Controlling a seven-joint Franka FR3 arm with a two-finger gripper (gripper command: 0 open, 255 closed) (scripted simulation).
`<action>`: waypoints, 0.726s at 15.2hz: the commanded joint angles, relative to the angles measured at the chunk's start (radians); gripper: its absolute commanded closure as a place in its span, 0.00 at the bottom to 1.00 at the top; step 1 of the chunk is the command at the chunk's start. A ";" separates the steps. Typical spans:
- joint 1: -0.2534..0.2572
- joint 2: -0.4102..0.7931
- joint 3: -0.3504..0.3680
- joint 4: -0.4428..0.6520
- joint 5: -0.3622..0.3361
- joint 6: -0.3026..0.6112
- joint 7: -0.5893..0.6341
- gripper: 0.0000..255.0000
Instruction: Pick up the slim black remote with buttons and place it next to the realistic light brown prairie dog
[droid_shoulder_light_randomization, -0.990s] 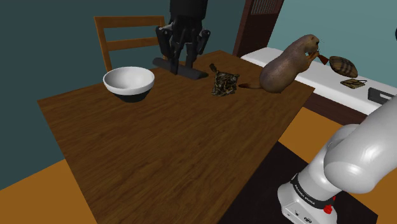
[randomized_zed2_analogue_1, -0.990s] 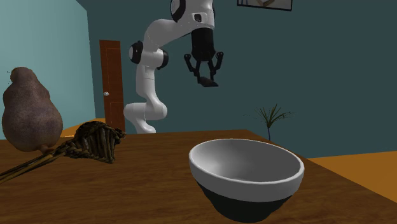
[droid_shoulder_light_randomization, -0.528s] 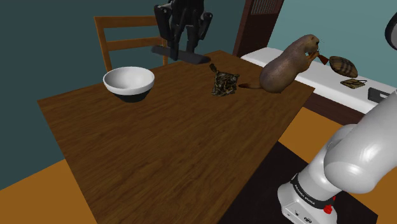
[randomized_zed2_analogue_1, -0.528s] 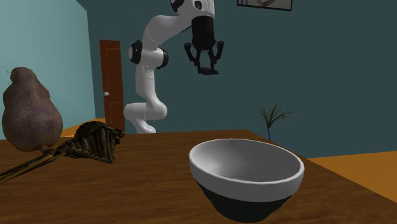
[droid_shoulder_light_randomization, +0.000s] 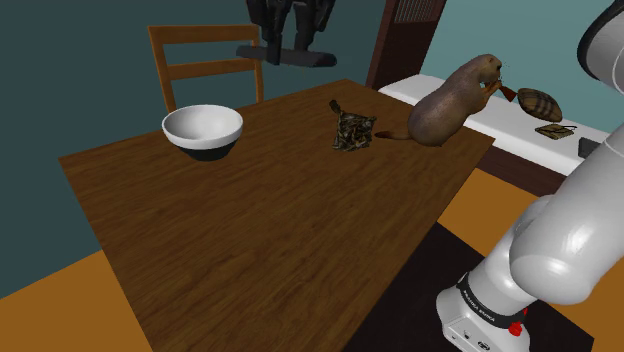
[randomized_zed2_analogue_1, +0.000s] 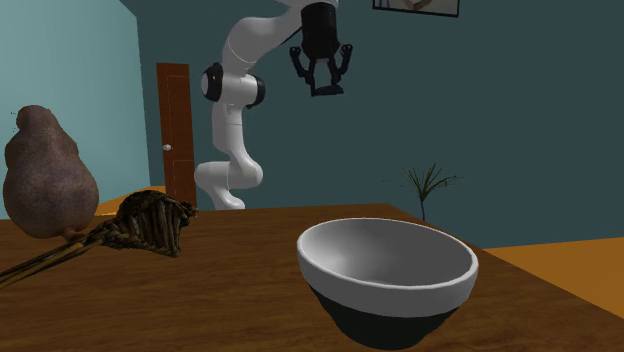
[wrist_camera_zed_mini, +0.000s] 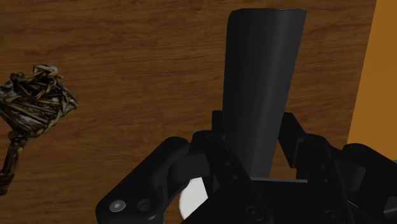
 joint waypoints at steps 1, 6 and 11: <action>0.006 0.025 0.006 0.060 -0.013 -0.038 0.011 1.00; 0.038 0.109 0.027 0.236 -0.061 -0.140 0.047 1.00; 0.000 0.087 0.009 0.257 -0.044 -0.182 0.000 1.00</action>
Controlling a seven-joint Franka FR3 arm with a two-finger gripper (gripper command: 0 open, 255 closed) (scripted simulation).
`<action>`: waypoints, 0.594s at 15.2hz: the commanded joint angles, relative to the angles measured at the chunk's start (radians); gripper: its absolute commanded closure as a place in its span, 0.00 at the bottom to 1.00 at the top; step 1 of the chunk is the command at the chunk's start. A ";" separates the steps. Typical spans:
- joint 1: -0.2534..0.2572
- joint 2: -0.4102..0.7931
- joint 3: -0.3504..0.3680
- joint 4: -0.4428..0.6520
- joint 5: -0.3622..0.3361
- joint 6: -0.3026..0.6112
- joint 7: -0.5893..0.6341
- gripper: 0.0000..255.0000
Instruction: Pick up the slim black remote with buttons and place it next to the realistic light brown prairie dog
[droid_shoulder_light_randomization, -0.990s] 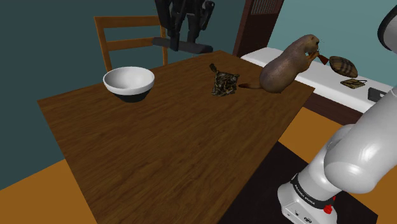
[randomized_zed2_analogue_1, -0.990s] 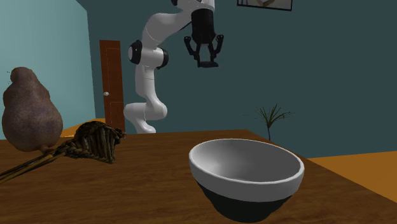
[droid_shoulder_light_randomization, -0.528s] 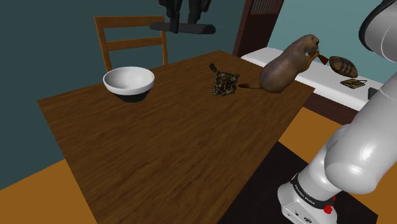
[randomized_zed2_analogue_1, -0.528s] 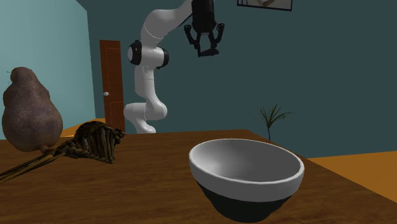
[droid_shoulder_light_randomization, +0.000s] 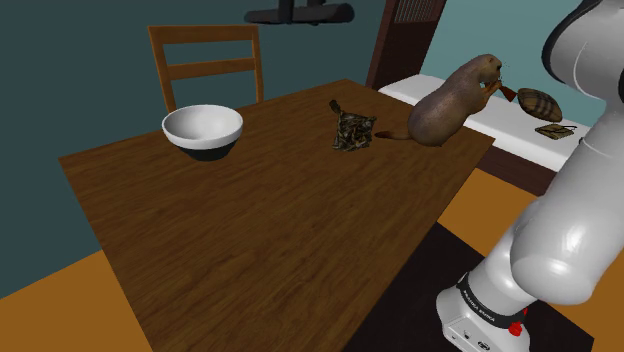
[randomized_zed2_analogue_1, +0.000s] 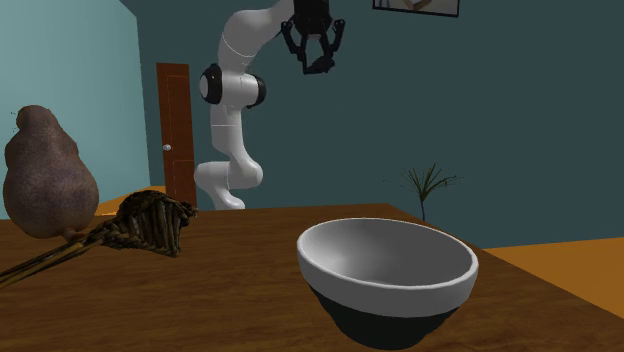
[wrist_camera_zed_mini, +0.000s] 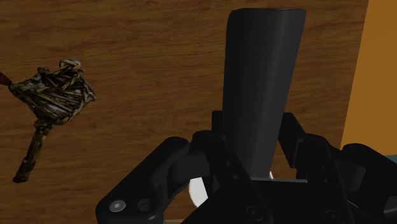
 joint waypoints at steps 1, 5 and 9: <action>-0.048 -0.058 -0.027 -0.061 0.038 0.008 -0.058 1.00; -0.131 -0.171 -0.105 -0.185 0.099 0.021 -0.194 1.00; -0.187 -0.248 -0.184 -0.267 0.126 0.019 -0.322 1.00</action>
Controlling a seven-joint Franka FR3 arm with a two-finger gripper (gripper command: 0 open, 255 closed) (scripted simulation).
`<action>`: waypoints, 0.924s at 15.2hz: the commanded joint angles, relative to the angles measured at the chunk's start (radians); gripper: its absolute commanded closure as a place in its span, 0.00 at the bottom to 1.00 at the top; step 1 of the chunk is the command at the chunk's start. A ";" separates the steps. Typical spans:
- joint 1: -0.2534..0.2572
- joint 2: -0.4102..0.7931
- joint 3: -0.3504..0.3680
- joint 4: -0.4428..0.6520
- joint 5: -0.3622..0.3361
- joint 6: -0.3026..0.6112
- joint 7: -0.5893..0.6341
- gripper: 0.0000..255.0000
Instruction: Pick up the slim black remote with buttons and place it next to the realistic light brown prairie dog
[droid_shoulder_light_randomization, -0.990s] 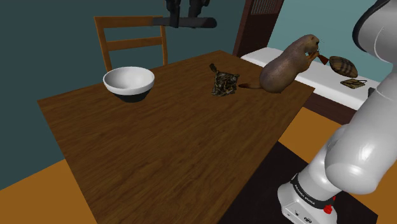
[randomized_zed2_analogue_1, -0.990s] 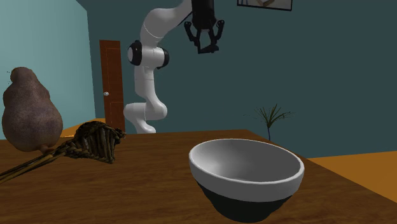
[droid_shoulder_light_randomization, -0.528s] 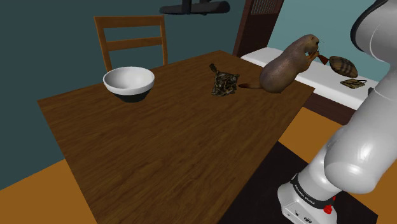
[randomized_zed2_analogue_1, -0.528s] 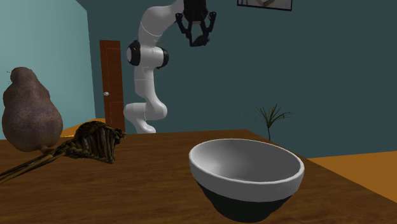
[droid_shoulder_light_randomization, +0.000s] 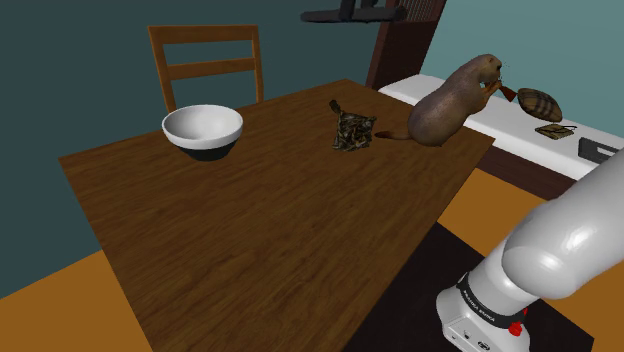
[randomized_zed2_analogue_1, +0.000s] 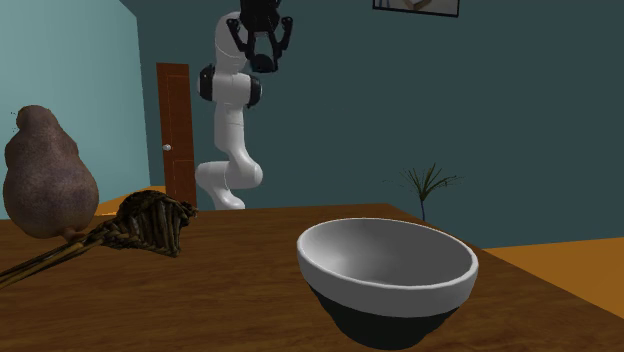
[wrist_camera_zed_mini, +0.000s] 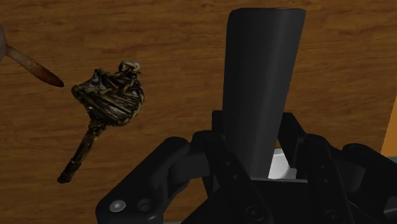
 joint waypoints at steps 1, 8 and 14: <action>-0.028 -0.036 -0.043 -0.039 0.010 -0.002 -0.070 1.00; -0.100 -0.096 -0.174 -0.104 0.003 -0.017 -0.276 1.00; -0.156 -0.095 -0.279 -0.104 -0.022 -0.034 -0.444 1.00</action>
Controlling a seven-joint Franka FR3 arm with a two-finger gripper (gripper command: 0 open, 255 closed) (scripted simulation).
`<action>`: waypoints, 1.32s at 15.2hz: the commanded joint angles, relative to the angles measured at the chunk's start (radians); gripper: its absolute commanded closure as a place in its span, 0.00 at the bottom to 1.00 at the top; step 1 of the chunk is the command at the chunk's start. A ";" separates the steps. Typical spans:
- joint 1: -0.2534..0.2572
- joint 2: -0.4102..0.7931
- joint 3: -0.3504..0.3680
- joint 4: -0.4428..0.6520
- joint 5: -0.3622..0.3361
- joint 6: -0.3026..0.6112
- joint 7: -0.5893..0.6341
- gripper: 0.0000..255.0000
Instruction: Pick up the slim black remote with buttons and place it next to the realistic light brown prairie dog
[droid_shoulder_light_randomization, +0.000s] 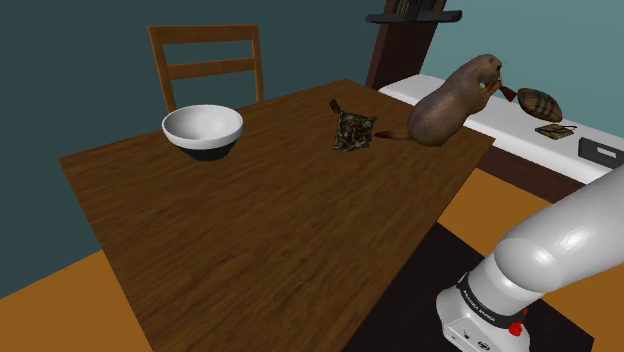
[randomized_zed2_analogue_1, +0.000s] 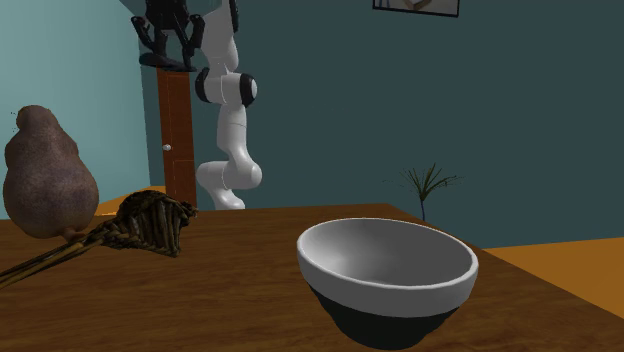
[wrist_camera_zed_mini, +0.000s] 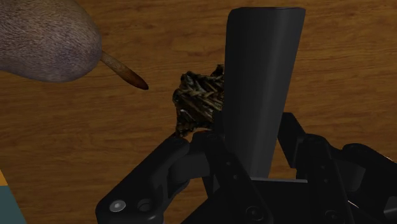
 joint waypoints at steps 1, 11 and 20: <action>-0.021 0.012 -0.037 0.017 -0.011 -0.011 -0.062 1.00; -0.021 -0.091 -0.039 -0.243 -0.009 0.146 -0.081 1.00; -0.021 -0.154 -0.038 -0.434 -0.007 0.273 -0.095 1.00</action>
